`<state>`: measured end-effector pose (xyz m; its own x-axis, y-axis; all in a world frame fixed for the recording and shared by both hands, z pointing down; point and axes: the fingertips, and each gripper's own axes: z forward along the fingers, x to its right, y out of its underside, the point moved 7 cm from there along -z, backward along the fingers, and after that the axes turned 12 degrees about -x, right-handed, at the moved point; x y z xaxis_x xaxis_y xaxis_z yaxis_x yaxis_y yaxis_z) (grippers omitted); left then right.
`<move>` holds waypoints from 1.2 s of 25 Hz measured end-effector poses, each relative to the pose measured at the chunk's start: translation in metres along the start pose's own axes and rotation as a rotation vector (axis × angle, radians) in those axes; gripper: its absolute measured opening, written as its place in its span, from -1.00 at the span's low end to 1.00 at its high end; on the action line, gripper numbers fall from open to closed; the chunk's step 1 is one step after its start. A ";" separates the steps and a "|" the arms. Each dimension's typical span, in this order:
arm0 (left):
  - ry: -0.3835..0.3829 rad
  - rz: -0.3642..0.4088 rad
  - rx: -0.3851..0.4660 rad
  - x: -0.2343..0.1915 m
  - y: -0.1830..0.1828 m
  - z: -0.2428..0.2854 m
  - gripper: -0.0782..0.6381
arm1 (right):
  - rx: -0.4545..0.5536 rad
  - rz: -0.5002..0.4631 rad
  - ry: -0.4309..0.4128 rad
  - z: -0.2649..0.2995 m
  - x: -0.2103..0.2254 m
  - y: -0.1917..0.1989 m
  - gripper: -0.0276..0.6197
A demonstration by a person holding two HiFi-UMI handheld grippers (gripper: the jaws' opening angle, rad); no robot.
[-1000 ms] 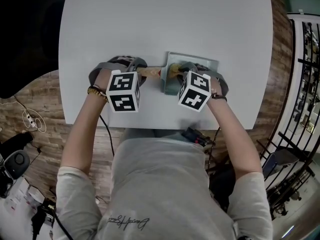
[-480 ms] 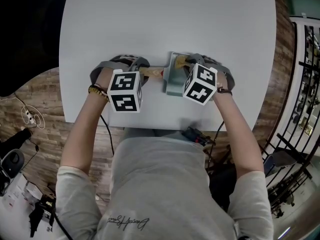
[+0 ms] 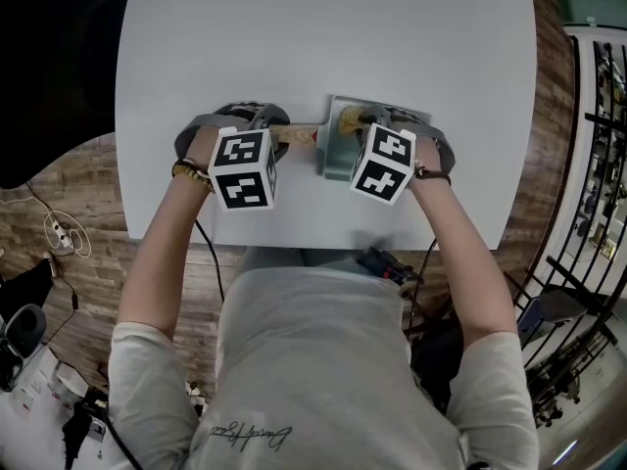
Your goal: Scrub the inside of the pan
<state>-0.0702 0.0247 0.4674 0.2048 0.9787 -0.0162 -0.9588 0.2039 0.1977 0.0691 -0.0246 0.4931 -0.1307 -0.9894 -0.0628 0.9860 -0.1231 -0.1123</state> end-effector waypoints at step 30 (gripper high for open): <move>-0.024 -0.003 -0.001 -0.002 0.005 0.001 -0.35 | 0.047 0.008 -0.220 -0.005 -0.059 0.012 -0.70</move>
<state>-0.0751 0.0239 0.4689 0.2125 0.9771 0.0067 -0.9583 0.2071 0.1969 0.0881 0.0326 0.4905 -0.1021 -0.9827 0.1548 0.9913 -0.1134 -0.0661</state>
